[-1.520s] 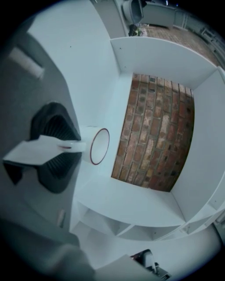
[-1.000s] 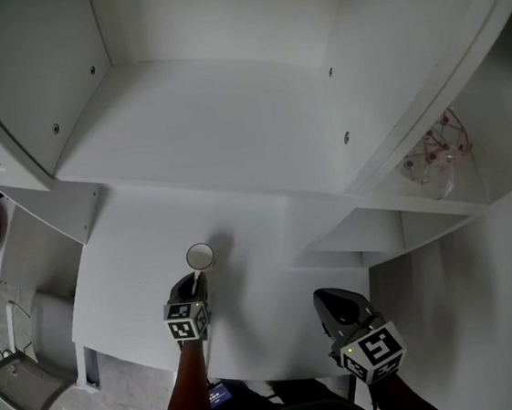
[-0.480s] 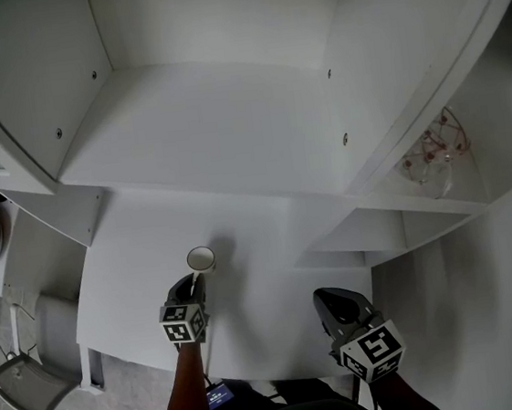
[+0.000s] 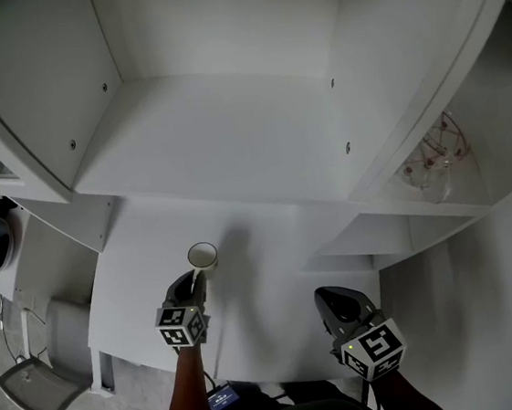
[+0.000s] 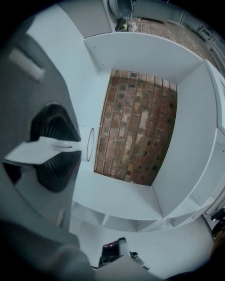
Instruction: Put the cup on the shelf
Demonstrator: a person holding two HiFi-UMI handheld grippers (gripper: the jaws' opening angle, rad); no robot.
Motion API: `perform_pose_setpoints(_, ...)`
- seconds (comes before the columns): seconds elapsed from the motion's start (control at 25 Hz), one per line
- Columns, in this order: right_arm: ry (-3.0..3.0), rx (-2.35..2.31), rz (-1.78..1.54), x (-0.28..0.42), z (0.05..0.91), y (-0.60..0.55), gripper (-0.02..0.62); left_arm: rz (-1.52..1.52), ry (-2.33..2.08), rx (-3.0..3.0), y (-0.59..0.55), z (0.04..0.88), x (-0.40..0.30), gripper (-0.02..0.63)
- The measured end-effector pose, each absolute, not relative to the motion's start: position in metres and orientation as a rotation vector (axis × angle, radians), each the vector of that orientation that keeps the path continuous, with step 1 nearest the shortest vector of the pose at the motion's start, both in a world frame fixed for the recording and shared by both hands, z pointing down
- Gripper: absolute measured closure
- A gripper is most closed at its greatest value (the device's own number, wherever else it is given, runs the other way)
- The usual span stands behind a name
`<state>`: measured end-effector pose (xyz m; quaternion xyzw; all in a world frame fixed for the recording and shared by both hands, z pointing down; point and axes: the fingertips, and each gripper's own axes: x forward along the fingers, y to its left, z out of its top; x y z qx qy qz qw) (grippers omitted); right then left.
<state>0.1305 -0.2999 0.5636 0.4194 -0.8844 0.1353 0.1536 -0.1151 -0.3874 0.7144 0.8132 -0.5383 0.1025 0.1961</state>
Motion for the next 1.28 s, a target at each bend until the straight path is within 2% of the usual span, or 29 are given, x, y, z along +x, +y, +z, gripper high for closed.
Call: perform_pose_setpoints(1.28, -2.648, 1.242, 0.293, 0.093, 0.502, -0.303, 0.589, 0.183, -1.642, 2.495, -0.372, 0.532, -0.167, 0.543)
